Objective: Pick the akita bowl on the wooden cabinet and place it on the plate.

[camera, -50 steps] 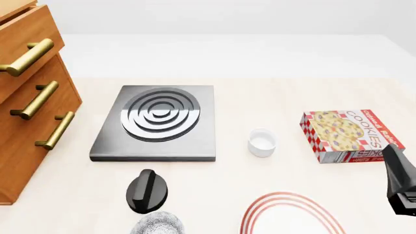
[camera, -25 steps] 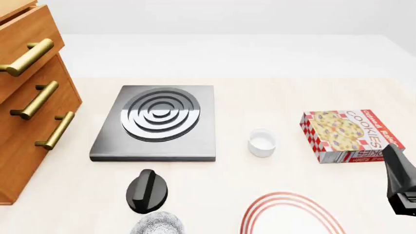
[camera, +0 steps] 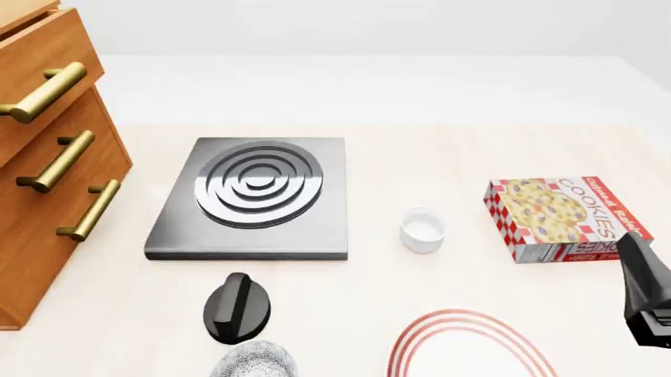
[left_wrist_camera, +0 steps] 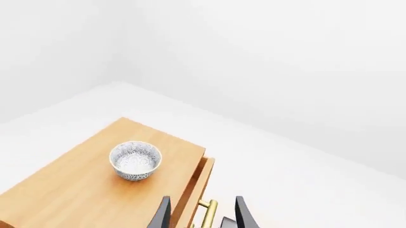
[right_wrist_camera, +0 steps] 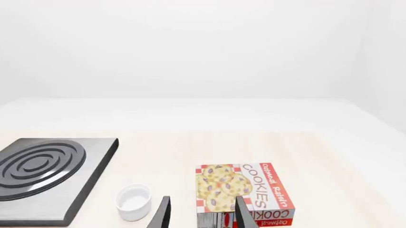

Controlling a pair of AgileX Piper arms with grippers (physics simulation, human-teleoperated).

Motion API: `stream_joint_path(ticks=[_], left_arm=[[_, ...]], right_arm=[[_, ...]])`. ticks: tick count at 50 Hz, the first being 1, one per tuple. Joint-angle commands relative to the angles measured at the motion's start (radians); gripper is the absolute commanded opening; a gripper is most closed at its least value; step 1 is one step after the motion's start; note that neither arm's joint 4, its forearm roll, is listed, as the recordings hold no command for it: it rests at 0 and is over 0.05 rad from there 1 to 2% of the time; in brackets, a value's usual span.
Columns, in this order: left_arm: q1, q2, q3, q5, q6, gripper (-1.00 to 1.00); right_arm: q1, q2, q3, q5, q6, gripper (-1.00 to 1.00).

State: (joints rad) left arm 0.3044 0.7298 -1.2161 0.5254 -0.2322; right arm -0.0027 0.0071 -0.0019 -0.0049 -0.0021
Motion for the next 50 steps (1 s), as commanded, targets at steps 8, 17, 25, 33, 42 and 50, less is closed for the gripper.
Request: stream_joint_path(ticks=[8, 17, 25, 33, 42, 50], left_arm=[[0.114, 0.078, -0.039, -0.046, -0.021, 1.00], [0.167, 0.109, -0.063, -0.056, -0.029, 1.00], [0.216, 0.132, -0.065, -0.069, -0.043, 1.00], [0.260, 0.157, -0.079, -0.082, -0.057, 1.00], [0.315, 0.203, -0.096, -0.103, -0.070, 1.00], [0.364, 0.252, -0.087, -0.134, -0.095, 1.00]], right_arm=[[0.000, 0.000, 0.000, 0.000, 0.000, 1.00], [0.000, 0.000, 0.000, 0.000, 0.000, 1.00], [0.000, 0.000, 0.000, 0.000, 0.000, 1.00], [0.000, 0.000, 0.000, 0.000, 0.000, 1.00], [0.000, 0.000, 0.000, 0.000, 0.000, 1.00], [0.000, 0.000, 0.000, 0.000, 0.000, 1.00]])
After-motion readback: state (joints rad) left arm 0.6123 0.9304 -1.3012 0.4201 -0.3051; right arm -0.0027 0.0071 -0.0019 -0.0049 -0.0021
